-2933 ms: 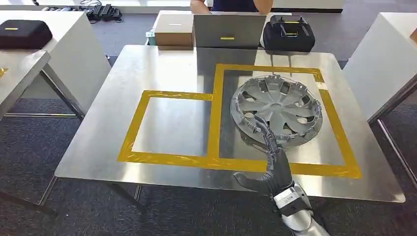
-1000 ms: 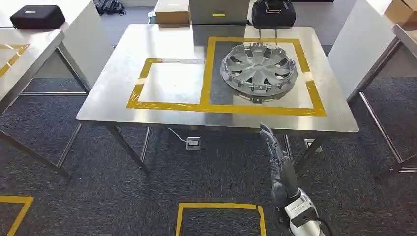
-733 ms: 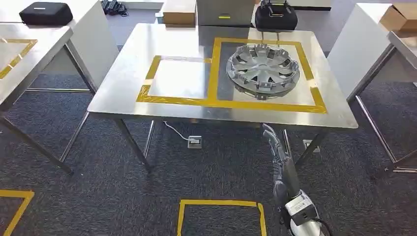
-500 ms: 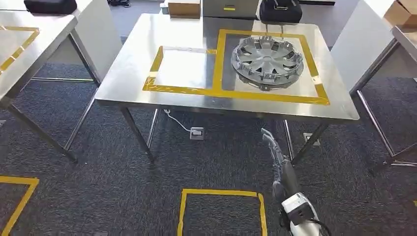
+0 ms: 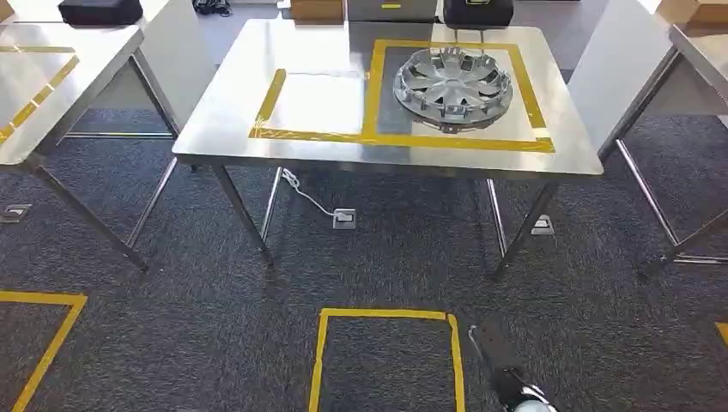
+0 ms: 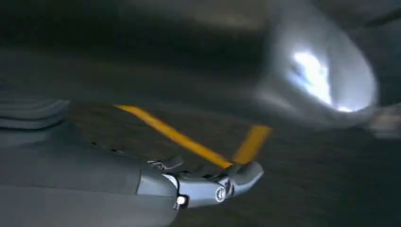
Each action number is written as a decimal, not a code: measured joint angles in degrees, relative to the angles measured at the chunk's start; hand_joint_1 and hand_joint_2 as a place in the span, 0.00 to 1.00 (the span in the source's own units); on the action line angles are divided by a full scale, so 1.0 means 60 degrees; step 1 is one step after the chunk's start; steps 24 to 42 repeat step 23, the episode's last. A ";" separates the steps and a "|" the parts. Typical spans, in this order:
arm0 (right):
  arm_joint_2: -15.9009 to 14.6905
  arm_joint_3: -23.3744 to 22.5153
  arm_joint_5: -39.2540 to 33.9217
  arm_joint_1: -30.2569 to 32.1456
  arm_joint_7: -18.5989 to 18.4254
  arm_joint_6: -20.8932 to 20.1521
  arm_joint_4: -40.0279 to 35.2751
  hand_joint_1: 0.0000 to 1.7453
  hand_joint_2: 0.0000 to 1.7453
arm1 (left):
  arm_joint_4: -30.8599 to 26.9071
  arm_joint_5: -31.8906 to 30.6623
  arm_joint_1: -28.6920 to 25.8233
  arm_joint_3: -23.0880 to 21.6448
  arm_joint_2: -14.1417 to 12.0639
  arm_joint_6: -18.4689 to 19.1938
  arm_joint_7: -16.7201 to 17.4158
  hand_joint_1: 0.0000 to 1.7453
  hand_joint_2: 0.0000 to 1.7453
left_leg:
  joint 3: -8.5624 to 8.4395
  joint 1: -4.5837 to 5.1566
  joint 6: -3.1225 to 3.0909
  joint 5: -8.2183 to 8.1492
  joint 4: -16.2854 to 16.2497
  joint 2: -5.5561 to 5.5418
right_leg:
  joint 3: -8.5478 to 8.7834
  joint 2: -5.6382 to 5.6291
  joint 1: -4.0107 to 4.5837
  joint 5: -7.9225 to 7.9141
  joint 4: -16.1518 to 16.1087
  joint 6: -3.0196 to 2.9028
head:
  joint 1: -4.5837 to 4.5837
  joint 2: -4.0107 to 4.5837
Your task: Take the parts from the cabinet and place them on the table.
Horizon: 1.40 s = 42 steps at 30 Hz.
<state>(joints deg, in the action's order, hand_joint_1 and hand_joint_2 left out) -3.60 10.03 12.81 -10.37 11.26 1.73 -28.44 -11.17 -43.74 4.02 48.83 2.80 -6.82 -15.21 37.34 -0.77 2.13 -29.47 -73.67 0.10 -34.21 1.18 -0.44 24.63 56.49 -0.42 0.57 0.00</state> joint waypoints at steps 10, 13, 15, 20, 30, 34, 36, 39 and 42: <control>0.0291 -0.0783 -0.0087 0.0514 -0.2813 0.0331 0.2311 0.00 1.00 | 0.0011 -0.0262 0.0007 0.0000 0.0004 0.0233 0.0441 0.00 1.00 | -0.1309 0.0033 -0.0677 -0.0013 0.2748 -0.0015 | -0.0797 -0.0096 -0.0074 0.0675 0.0990 0.0533 | -0.0088 0.0000; 0.0353 -0.0786 0.0066 0.0619 -0.2958 0.0276 0.2580 0.00 1.00 | 0.0011 -0.0342 -0.0002 0.0000 0.0004 0.0233 0.0419 0.00 1.00 | -0.0945 0.0096 -0.0721 0.0277 0.2725 0.0059 | -0.1255 -0.0109 -0.0069 0.1589 0.3034 0.0568 | -0.0142 0.0000; 0.0393 -0.0786 0.0015 0.0843 -0.2951 0.0178 0.2733 0.00 1.00 | -0.0141 -0.0241 -0.0009 -0.0156 -0.0007 0.0258 0.0411 0.00 1.00 | -0.0751 0.0132 -0.0714 0.0420 0.2707 0.0066 | -0.0839 -0.0117 -0.0054 0.1035 0.2920 0.0498 | -0.0153 0.0000; 0.0452 -0.0834 -0.0248 0.1395 -0.2838 0.0119 0.2868 0.00 1.00 | -0.0601 0.0671 -0.0020 -0.0933 -0.0037 0.0353 0.0645 0.00 1.00 | -0.0633 0.0181 -0.0490 0.0650 0.2660 0.0109 | 0.1159 -0.0109 0.0132 0.0996 -0.0020 0.0165 | -0.0146 0.0000; 0.0481 -0.0925 -0.0463 0.1688 -0.2725 0.0057 0.2865 0.00 1.00 | -0.0820 0.1440 -0.0117 -0.1600 -0.0128 0.0444 0.0849 0.00 1.00 | -0.0589 0.0167 -0.0325 0.0693 0.2636 0.0087 | 0.1125 -0.0058 0.0044 0.0843 -0.0148 -0.0049 | -0.0179 0.0000; 0.0481 -0.0925 -0.0463 0.1688 -0.2725 0.0057 0.2865 0.00 1.00 | -0.0820 0.1440 -0.0117 -0.1600 -0.0128 0.0444 0.0849 0.00 1.00 | -0.0589 0.0167 -0.0325 0.0693 0.2636 0.0087 | 0.1125 -0.0058 0.0044 0.0843 -0.0148 -0.0049 | -0.0179 0.0000; 0.0481 -0.0925 -0.0463 0.1688 -0.2725 0.0057 0.2865 0.00 1.00 | -0.0820 0.1440 -0.0117 -0.1600 -0.0128 0.0444 0.0849 0.00 1.00 | -0.0589 0.0167 -0.0325 0.0693 0.2636 0.0087 | 0.1125 -0.0058 0.0044 0.0843 -0.0148 -0.0049 | -0.0179 0.0000; 0.0481 -0.0925 -0.0463 0.1688 -0.2725 0.0057 0.2865 0.00 1.00 | -0.0820 0.1440 -0.0117 -0.1600 -0.0128 0.0444 0.0849 0.00 1.00 | -0.0589 0.0167 -0.0325 0.0693 0.2636 0.0087 | 0.1125 -0.0058 0.0044 0.0843 -0.0148 -0.0049 | -0.0179 0.0000; 0.0481 -0.0925 -0.0463 0.1688 -0.2725 0.0057 0.2865 0.00 1.00 | -0.0820 0.1440 -0.0117 -0.1600 -0.0128 0.0444 0.0849 0.00 1.00 | -0.0589 0.0167 -0.0325 0.0693 0.2636 0.0087 | 0.1125 -0.0058 0.0044 0.0843 -0.0148 -0.0049 | -0.0179 0.0000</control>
